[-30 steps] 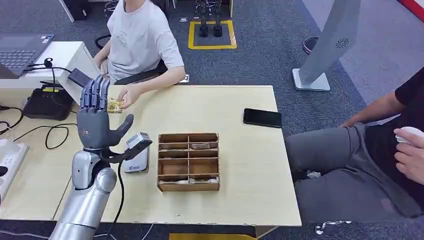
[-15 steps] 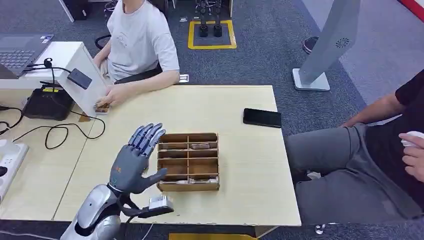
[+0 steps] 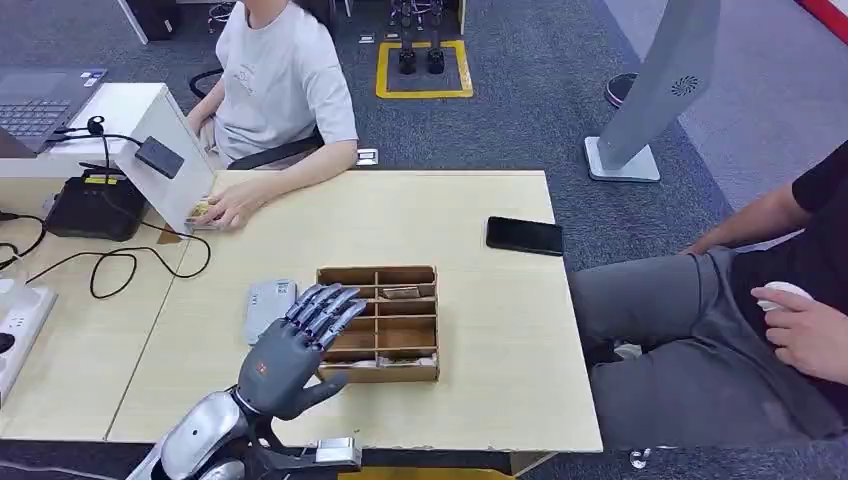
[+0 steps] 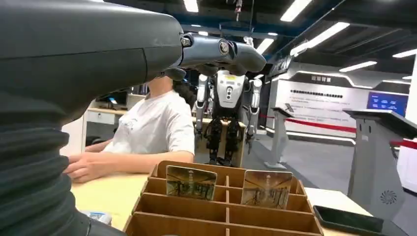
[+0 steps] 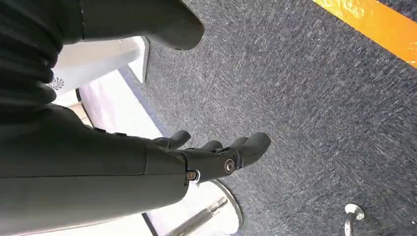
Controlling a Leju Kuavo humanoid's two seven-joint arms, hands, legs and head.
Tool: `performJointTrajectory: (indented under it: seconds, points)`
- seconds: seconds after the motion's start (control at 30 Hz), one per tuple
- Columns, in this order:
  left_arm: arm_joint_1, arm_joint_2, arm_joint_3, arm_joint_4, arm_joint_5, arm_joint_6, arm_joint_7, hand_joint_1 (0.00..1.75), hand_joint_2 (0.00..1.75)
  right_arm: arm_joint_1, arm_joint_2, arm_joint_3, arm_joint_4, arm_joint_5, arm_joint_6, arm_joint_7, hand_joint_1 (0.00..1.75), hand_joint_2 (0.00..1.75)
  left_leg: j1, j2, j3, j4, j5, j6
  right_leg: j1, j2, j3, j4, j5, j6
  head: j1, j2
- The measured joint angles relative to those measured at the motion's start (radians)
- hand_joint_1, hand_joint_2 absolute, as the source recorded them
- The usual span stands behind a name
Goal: Pass the card to the sensor for recognition and then transmit it.
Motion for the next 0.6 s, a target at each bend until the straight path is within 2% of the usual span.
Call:
performJointTrajectory:
  seconds: [0.6]
  points:
    - [0.0,0.009,-0.011,0.0,0.0,0.0,0.0,0.0,1.75,0.0,-0.003,0.0,0.0,0.0,0.0,0.0,0.0,1.75,0.0,0.0,0.0,0.0,0.0,0.0,0.0,0.0,0.0,0.0,0.0,0.0,0.0,0.0]
